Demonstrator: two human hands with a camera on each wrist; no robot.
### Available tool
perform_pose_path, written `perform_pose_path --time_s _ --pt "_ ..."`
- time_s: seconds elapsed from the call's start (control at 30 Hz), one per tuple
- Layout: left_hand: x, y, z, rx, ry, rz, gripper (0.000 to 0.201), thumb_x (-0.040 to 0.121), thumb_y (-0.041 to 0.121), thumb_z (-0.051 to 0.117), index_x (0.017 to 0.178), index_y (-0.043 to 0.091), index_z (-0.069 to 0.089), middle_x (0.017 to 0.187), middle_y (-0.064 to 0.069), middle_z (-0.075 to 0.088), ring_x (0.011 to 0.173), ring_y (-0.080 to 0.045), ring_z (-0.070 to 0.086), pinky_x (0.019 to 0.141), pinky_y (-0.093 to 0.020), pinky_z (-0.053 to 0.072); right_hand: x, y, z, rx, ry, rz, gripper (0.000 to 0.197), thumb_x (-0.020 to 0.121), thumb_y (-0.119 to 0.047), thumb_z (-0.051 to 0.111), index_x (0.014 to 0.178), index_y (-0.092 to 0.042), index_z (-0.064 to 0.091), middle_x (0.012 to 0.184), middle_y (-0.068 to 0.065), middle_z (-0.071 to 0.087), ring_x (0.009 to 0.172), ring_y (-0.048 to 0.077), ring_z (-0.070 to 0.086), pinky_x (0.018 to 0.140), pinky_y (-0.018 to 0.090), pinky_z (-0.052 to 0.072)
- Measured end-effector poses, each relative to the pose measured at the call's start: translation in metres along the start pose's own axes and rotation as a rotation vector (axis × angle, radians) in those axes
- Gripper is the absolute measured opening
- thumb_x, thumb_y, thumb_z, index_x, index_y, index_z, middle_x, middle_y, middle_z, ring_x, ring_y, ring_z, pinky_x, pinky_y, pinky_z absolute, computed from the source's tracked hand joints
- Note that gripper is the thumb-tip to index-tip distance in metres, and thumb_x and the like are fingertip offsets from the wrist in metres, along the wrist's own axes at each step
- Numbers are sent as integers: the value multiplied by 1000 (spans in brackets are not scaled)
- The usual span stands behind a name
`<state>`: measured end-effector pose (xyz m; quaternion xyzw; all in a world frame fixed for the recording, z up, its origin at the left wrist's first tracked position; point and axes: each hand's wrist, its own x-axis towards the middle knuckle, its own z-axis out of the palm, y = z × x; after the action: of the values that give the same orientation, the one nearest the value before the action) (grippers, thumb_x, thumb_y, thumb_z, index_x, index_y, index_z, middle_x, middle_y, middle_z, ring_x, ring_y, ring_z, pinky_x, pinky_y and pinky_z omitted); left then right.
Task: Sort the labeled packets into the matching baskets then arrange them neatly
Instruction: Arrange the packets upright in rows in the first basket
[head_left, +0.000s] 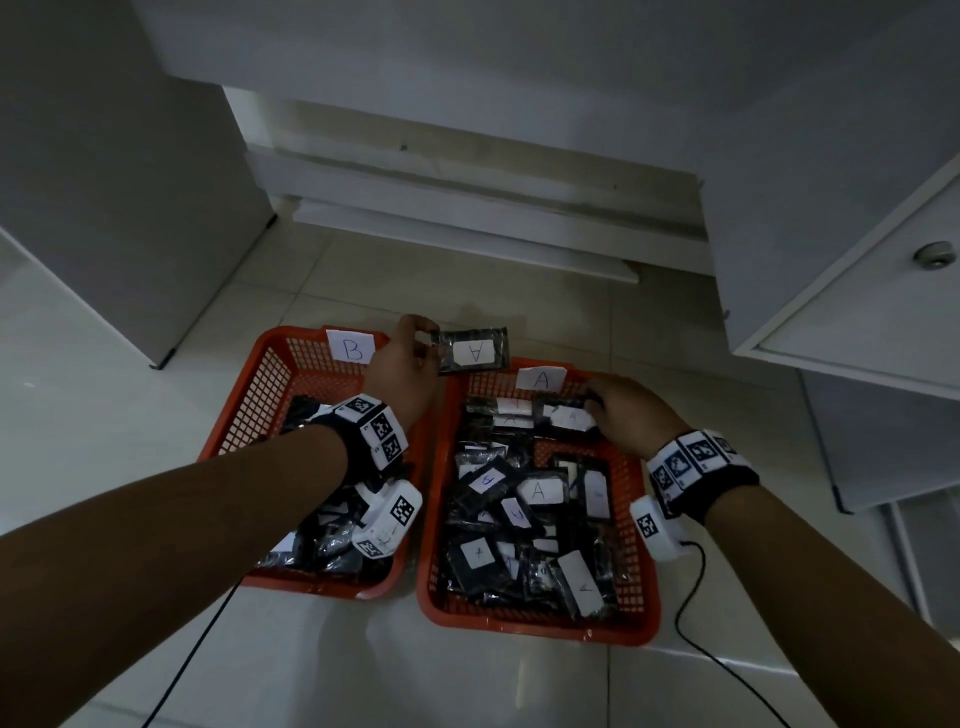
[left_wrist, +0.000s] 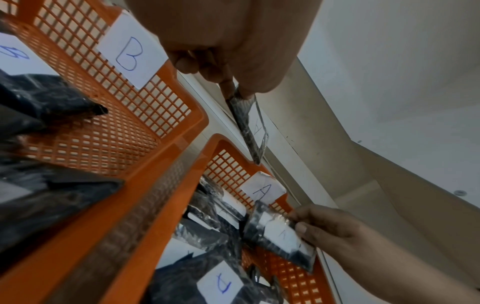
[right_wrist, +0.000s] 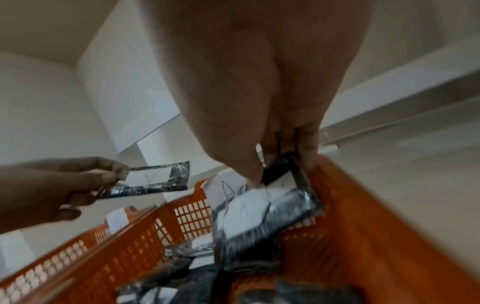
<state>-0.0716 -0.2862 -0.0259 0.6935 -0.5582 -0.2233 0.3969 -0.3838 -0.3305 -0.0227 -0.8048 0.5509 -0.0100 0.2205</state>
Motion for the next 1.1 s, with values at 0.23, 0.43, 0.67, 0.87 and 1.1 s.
perform_pose_path --time_s 0.23,0.43,0.67,0.87,1.1 --pt "-4 -5 -6 32 -1 -2 22 101 22 58 122 26 52 95 6 68 81 -17 67 69 -29 47 11 -6 15 122 -5 41 38 102 -14 47 128 -30 72 134 -6 68 113 10 65 97 22 46" --pt "-5 -3 -8 19 -1 -1 21 102 22 59 123 22 54 97 7 65 81 -14 65 70 -27 44 18 -7 20 34 -20 67 41 100 -10 49 129 -28 71 131 -2 69 114 14 67 107 32 52" --pt "-5 -3 -4 31 -13 6 21 102 24 59 121 29 52 95 6 68 79 -15 67 66 -27 45 3 -14 27 -208 -28 35 55 95 -23 65 148 -15 54 149 14 52 138 36 46 114 43 43" --pt "-5 -1 -11 5 -30 1 21 102 24 58 122 27 52 96 3 68 76 -6 65 59 -24 44 -20 -38 27 -103 -227 -212 19 94 -19 66 113 -21 65 103 -4 63 93 16 62 72 24 49" --pt "-10 5 -15 37 -194 -6 19 101 23 60 120 25 56 94 7 66 78 -2 63 56 -18 42 -35 -15 18 -97 -206 -168 35 93 -28 72 127 -23 65 119 -4 63 104 13 61 85 31 54"
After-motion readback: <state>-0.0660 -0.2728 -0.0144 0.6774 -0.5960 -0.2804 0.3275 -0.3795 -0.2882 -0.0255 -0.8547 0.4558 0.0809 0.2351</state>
